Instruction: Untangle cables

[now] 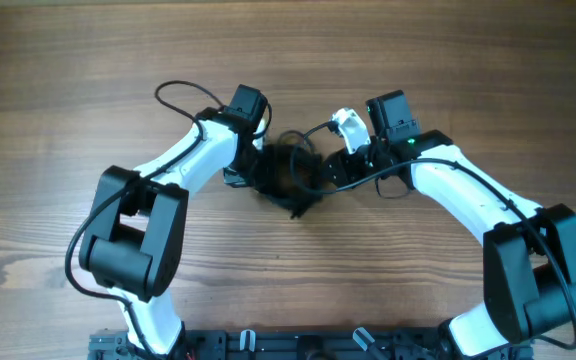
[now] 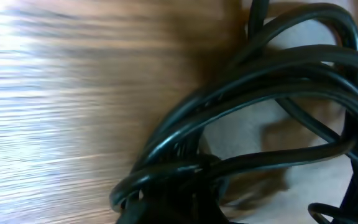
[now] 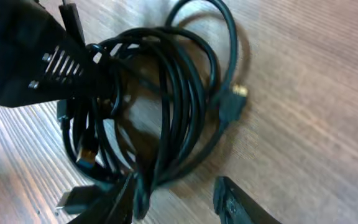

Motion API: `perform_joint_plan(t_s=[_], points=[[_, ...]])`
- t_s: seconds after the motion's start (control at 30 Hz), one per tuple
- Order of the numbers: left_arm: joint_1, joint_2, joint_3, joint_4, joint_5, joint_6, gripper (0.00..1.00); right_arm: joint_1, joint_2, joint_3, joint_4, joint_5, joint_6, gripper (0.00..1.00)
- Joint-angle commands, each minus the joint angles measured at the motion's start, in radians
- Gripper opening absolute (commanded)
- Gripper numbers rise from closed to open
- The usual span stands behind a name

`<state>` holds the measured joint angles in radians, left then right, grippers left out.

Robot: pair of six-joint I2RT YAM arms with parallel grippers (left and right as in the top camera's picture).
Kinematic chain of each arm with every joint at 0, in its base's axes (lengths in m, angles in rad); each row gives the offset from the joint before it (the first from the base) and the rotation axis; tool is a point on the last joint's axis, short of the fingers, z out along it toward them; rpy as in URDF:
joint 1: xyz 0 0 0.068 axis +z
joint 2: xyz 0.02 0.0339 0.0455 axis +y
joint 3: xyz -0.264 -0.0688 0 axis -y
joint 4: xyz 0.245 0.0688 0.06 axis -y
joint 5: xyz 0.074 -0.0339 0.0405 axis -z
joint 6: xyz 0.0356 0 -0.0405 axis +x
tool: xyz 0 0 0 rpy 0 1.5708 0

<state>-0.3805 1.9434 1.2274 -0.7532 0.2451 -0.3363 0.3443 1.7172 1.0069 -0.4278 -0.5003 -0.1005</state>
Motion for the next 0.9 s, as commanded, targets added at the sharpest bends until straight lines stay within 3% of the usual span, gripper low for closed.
perform_joint_plan(t_s=[0.0,0.07,0.1,0.13,0.17,0.2,0.27,0.33,0.47,0.77,0.83,0.87], points=[[0.004,-0.03,0.006,0.012,0.167,0.097,0.12,0.003,-0.013,-0.011,-0.03,0.01,-0.016,0.48],[0.008,-0.085,0.034,0.019,0.185,0.093,0.19,0.003,-0.013,-0.011,-0.045,0.01,-0.015,0.51],[0.008,-0.117,0.039,0.021,0.185,0.089,0.39,0.003,-0.013,-0.011,-0.057,0.01,-0.002,0.51],[0.008,-0.148,0.039,0.019,0.185,0.05,0.63,0.003,-0.013,-0.011,-0.074,0.011,0.008,0.61],[0.008,-0.15,0.038,0.015,0.185,0.022,0.64,0.003,-0.013,-0.011,-0.077,0.011,0.027,0.68],[0.007,-0.149,0.037,0.007,0.184,-0.018,0.64,0.003,-0.013,-0.011,-0.074,0.01,0.068,0.73],[0.003,-0.138,0.033,-0.01,0.176,-0.047,0.64,0.003,-0.013,-0.011,-0.044,0.01,0.15,0.72],[0.002,-0.13,0.033,-0.032,0.145,-0.098,0.65,0.008,-0.013,-0.011,-0.025,0.006,0.146,0.71],[-0.004,-0.127,0.021,-0.089,-0.082,-0.256,0.66,0.017,-0.013,-0.011,-0.038,0.003,0.047,0.7],[-0.004,-0.124,-0.162,0.128,-0.124,-0.303,0.69,0.019,-0.013,-0.014,-0.031,-0.076,-0.02,0.71],[-0.004,-0.124,-0.222,0.203,-0.123,-0.336,0.55,0.019,-0.013,-0.014,-0.037,-0.076,-0.019,0.7],[-0.004,-0.124,-0.254,0.24,-0.122,-0.361,0.43,0.019,-0.013,-0.014,-0.044,-0.077,0.004,0.7]])
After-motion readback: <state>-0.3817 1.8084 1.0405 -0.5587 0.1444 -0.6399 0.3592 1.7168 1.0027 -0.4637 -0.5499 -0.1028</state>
